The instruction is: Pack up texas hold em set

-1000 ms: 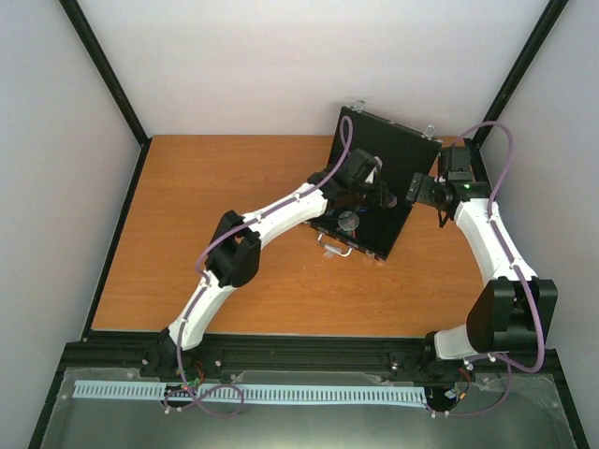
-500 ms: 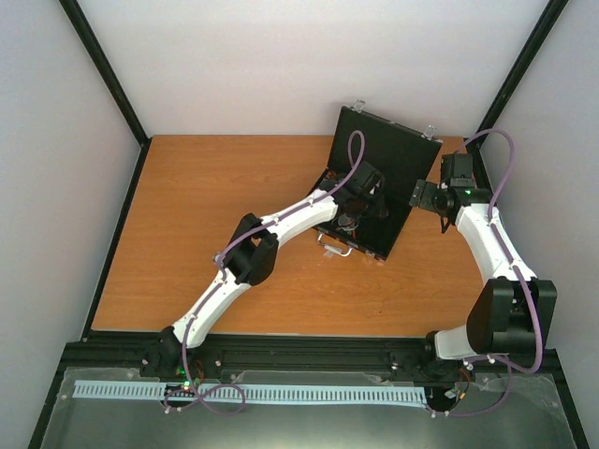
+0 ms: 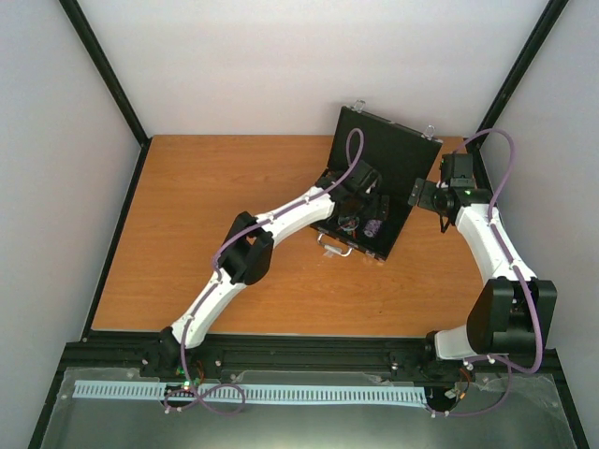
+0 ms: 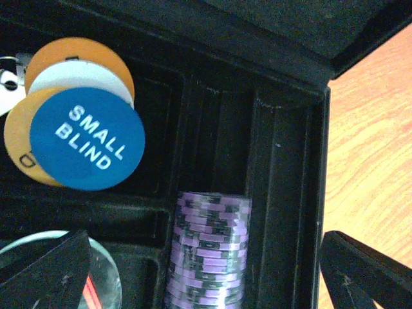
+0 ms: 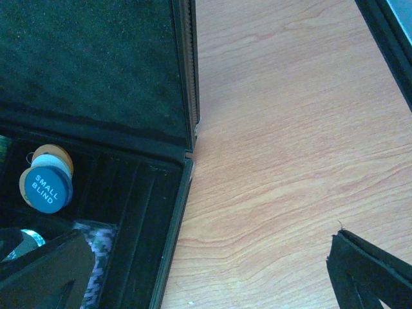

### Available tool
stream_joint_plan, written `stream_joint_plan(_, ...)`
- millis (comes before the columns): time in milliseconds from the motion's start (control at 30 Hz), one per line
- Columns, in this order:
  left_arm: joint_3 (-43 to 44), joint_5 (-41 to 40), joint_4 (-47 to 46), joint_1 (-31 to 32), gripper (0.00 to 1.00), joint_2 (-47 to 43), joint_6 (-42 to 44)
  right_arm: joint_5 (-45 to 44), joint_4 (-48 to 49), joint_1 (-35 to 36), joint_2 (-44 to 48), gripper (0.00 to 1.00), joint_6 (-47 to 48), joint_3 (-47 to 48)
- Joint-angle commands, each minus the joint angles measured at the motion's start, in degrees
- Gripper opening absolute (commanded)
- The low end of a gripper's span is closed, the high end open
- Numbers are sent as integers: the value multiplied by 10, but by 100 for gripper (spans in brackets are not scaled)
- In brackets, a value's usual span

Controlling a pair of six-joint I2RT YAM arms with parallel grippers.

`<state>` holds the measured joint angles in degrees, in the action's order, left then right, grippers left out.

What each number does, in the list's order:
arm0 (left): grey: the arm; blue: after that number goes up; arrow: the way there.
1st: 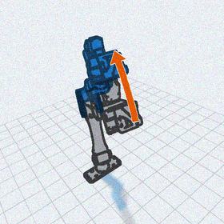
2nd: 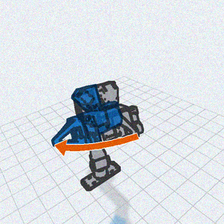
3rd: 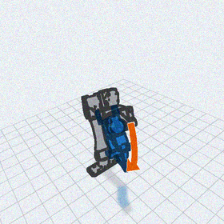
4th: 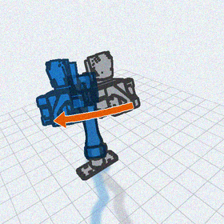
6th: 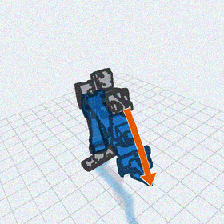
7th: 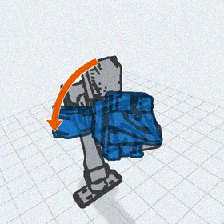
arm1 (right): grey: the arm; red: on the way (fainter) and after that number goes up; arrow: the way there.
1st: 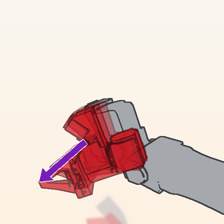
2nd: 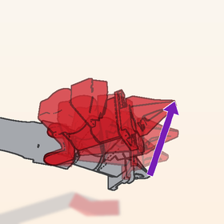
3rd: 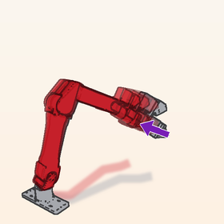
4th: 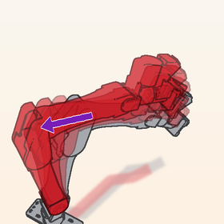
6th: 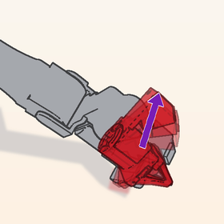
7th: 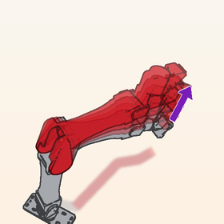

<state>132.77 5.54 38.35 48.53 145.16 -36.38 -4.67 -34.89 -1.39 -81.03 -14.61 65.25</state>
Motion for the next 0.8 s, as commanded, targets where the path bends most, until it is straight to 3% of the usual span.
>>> stream_joint_plan(0, -24, -7, 14, 0, 100, -60, 14, 5, 4, -5, 16, 100, -4, -9)
stream_joint_plan(367, -77, -49, 98, -6, 100, -196, 41, 85, -23, -4, 51, 100, 15, -43)
stream_joint_plan(567, -299, -89, 107, -47, 100, -382, 3, 259, -38, 1, 73, 100, 16, -81)
stream_joint_plan(767, -513, -150, 139, -93, 100, -572, -50, 377, -23, 30, 109, 100, -15, -140)
